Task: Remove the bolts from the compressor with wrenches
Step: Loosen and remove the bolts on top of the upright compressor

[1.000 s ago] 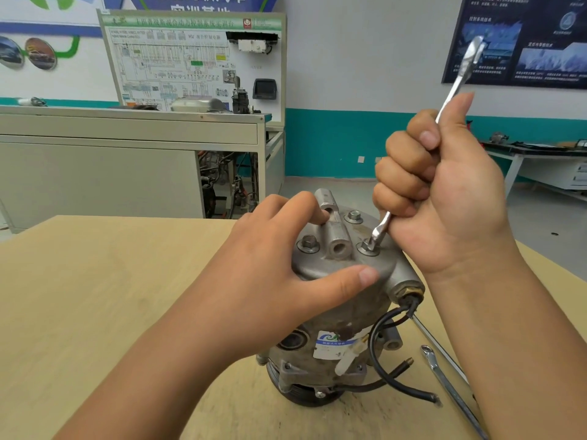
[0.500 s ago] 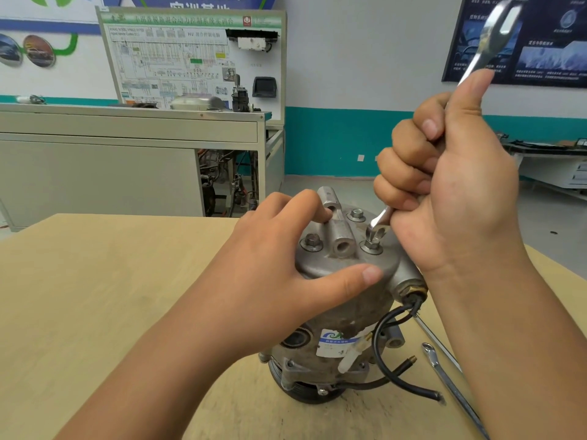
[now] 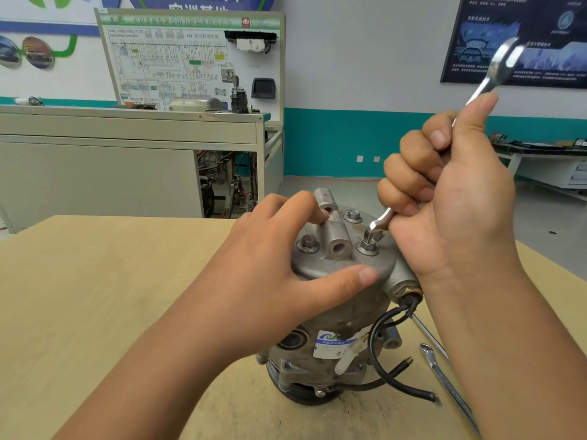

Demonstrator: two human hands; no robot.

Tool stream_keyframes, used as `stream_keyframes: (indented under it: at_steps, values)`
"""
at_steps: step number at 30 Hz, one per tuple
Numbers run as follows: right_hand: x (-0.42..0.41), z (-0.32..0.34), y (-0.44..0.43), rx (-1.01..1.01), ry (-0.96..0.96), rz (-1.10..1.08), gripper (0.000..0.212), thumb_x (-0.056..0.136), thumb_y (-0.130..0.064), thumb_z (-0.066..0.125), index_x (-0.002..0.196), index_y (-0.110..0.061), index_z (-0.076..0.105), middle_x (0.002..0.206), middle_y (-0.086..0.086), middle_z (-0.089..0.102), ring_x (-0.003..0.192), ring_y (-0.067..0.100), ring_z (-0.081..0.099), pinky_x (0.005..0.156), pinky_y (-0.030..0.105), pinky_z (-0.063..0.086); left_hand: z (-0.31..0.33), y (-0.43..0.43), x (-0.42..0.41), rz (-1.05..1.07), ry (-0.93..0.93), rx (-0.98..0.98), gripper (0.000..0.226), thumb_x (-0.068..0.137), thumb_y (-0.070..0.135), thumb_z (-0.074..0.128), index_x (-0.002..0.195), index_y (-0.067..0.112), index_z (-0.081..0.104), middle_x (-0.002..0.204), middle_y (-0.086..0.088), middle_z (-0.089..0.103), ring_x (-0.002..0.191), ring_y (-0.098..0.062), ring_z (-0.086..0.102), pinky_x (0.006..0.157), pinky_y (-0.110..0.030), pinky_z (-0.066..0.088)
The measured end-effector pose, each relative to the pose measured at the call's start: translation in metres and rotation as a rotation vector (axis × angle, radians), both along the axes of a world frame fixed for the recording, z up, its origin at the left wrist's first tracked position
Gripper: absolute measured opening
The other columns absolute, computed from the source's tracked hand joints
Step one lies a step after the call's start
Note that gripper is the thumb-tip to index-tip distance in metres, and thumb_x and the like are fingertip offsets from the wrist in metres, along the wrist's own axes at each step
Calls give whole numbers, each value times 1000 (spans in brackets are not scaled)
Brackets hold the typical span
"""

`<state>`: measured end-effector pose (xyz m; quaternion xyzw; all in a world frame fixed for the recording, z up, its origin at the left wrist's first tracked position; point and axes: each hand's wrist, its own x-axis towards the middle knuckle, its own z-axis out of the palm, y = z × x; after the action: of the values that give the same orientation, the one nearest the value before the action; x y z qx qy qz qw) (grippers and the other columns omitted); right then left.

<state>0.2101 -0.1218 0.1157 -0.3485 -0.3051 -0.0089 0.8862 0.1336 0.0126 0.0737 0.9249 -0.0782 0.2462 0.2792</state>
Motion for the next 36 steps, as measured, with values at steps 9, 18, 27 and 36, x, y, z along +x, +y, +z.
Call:
stream_keyframes:
  at_steps: [9, 18, 27, 36]
  values:
    - [-5, 0, 2, -35, -56, -10, 49, 100, -45, 17, 64, -16, 31, 46, -7, 20, 36, 5, 14, 37, 11, 15, 0, 0, 0, 0, -3, 1, 54, 53, 87, 41, 93, 52, 37, 105, 27, 43, 96, 5, 46, 69, -16, 36]
    - [-10, 0, 6, -93, -85, -58, 48, 100, -43, 20, 63, -15, 30, 45, -7, 19, 36, 6, 13, 39, 11, 15, 0, 0, 1, -7, -2, -19, 55, 53, 86, 44, 92, 48, 39, 101, 25, 43, 94, 1, 47, 67, -18, 34]
    - [-11, 2, 11, -116, -91, -104, 45, 101, -40, 24, 64, -15, 31, 45, -7, 20, 36, 6, 13, 37, 11, 14, -1, 0, 1, 11, -1, -1, 57, 53, 86, 41, 94, 47, 38, 104, 27, 43, 98, 3, 46, 74, -16, 38]
    - [-20, 4, 23, -103, -64, -344, 43, 100, -35, 34, 62, -16, 30, 39, -11, 24, 32, 5, 18, 37, 11, 19, 2, 0, -2, 12, 24, -51, 61, 48, 86, 42, 95, 46, 42, 109, 27, 45, 106, -3, 47, 82, -23, 42]
